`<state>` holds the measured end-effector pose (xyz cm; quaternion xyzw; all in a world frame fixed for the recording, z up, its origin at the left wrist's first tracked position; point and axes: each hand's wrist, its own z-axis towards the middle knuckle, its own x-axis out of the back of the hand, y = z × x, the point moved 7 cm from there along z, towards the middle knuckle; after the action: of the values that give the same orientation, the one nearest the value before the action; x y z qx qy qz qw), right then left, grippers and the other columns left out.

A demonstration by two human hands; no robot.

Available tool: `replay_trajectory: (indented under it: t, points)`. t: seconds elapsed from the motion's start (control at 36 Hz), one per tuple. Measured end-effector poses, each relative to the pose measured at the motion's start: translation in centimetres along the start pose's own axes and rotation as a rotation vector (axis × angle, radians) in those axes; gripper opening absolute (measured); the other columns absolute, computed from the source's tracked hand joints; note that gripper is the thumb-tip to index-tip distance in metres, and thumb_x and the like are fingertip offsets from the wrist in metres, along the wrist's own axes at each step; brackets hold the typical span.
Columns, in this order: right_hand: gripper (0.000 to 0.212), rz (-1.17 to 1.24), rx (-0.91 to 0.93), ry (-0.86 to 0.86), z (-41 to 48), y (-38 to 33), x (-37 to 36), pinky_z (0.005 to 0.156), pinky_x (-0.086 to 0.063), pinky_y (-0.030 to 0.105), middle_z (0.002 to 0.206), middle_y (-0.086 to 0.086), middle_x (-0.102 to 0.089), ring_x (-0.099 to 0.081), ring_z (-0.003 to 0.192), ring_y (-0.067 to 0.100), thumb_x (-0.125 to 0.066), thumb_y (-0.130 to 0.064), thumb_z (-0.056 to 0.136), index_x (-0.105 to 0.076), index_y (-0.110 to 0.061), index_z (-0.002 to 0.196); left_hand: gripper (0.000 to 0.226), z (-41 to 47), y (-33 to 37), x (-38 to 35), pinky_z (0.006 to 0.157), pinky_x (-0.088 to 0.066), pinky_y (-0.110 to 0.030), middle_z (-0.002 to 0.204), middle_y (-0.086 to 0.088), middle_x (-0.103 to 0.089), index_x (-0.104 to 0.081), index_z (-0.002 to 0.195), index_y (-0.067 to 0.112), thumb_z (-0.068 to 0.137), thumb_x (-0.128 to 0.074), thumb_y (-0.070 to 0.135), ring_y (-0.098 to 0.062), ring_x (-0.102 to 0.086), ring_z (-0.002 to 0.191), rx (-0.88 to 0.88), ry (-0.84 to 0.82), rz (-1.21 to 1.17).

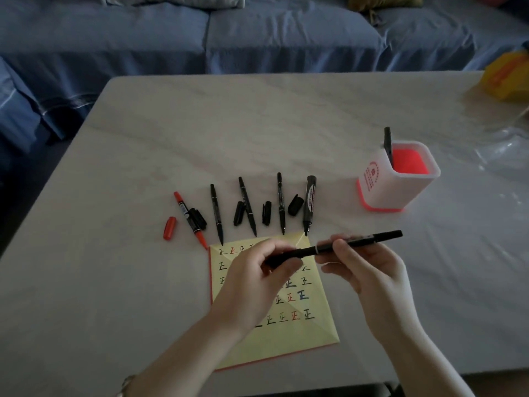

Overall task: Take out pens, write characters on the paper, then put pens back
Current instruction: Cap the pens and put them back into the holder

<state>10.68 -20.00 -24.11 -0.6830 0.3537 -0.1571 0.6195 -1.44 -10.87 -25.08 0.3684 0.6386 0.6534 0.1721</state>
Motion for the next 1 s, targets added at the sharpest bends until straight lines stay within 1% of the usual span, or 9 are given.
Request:
replay_trajectory:
  t: [0.08,0.22,0.31,0.42,0.67,0.78,0.86,0.92,1.0]
  points:
    - [0.013,0.037,-0.033,-0.009,0.0,0.1,-0.1,0.055,-0.054,0.021,0.070,0.013,-0.072,-0.067,0.060,0.019,-0.065,-0.023,0.060,-0.074,-0.016,0.067,0.007,-0.2,0.1,-0.1,0.045,-0.029,-0.008,0.060,0.011,-0.056,-0.067,0.090,0.022,0.087,-0.060,0.021,0.001,-0.041,0.044,0.013,-0.070,-0.004]
    - [0.014,0.076,-0.057,-0.082,-0.4,0.3,-0.9,0.054,-0.054,0.022,0.070,0.014,-0.071,-0.065,0.056,0.017,-0.060,-0.013,0.065,-0.072,-0.018,0.065,0.009,-0.7,0.9,-0.2,0.046,-0.030,-0.018,0.059,0.009,-0.049,-0.065,0.090,0.023,0.089,-0.056,0.025,-0.006,-0.037,0.048,-0.035,-0.134,0.073]
    - [0.006,0.137,-0.056,-0.109,-0.6,0.3,-1.2,0.052,-0.052,0.021,0.068,0.014,-0.070,-0.064,0.053,0.016,-0.068,-0.019,0.063,-0.072,-0.015,0.065,0.008,-0.7,1.4,0.0,0.047,-0.029,-0.022,0.056,0.007,-0.046,-0.065,0.087,0.023,0.089,-0.057,0.023,-0.008,-0.036,0.049,-0.061,-0.114,0.072]
    - [0.041,0.146,-0.009,-0.149,-0.8,0.3,-1.5,0.052,-0.050,0.019,0.064,0.010,-0.068,-0.062,0.053,0.014,-0.085,-0.043,0.045,-0.071,-0.014,0.069,0.011,-0.8,1.7,-0.1,0.047,-0.028,-0.025,0.056,0.002,-0.044,-0.065,0.081,0.022,0.089,-0.057,0.021,-0.012,-0.036,0.050,-0.041,-0.111,-0.004]
    - [0.040,0.194,-0.005,-0.124,-0.9,1.2,-1.3,0.049,-0.048,0.019,0.063,0.009,-0.067,-0.059,0.050,0.013,-0.085,-0.043,0.045,-0.069,-0.013,0.067,0.021,-0.3,1.0,-1.3,0.049,-0.033,-0.022,0.053,0.004,-0.040,-0.064,0.068,0.013,0.079,-0.057,0.030,-0.011,-0.037,0.051,0.157,-0.235,-0.194]
    - [0.018,0.232,-0.092,-0.013,-0.9,1.8,-0.9,0.046,-0.045,0.017,0.053,0.003,-0.060,-0.053,0.045,0.011,-0.074,-0.021,0.057,-0.065,-0.008,0.064,0.022,0.0,2.2,-1.1,0.045,-0.026,-0.020,0.050,0.008,-0.038,-0.061,0.075,0.012,0.090,-0.055,0.026,-0.007,-0.032,0.045,-0.095,-0.163,0.169]
    - [0.004,0.250,-0.117,0.061,-0.8,1.6,-0.7,0.042,-0.041,0.015,0.049,0.000,-0.055,-0.048,0.042,0.008,-0.058,-0.006,0.065,-0.058,-0.002,0.067,0.023,0.4,3.2,-1.4,0.054,-0.029,-0.011,0.056,0.017,-0.038,-0.060,0.079,0.013,0.091,-0.049,0.030,-0.002,-0.038,0.058,-0.323,-0.092,0.441]
    - [0.003,0.263,-0.115,0.094,-0.7,1.5,-0.4,0.041,-0.040,0.014,0.048,0.000,-0.055,-0.047,0.041,0.008,-0.056,-0.001,0.071,-0.057,-0.001,0.069,0.024,0.8,3.3,-1.7,0.062,-0.030,-0.009,0.062,0.020,-0.037,-0.060,0.084,0.013,0.092,-0.045,0.031,-0.002,-0.034,0.064,-0.409,-0.067,0.523]
    - [0.002,0.280,-0.147,0.117,-0.6,1.7,0.3,0.042,-0.043,0.014,0.051,0.001,-0.056,-0.051,0.043,0.008,-0.057,-0.003,0.072,-0.058,-0.001,0.072,0.032,1.3,3.2,-2.4,0.063,-0.033,-0.017,0.068,0.011,-0.046,-0.060,0.089,0.009,0.093,-0.039,0.034,-0.005,-0.031,0.067,-0.491,-0.067,0.587]
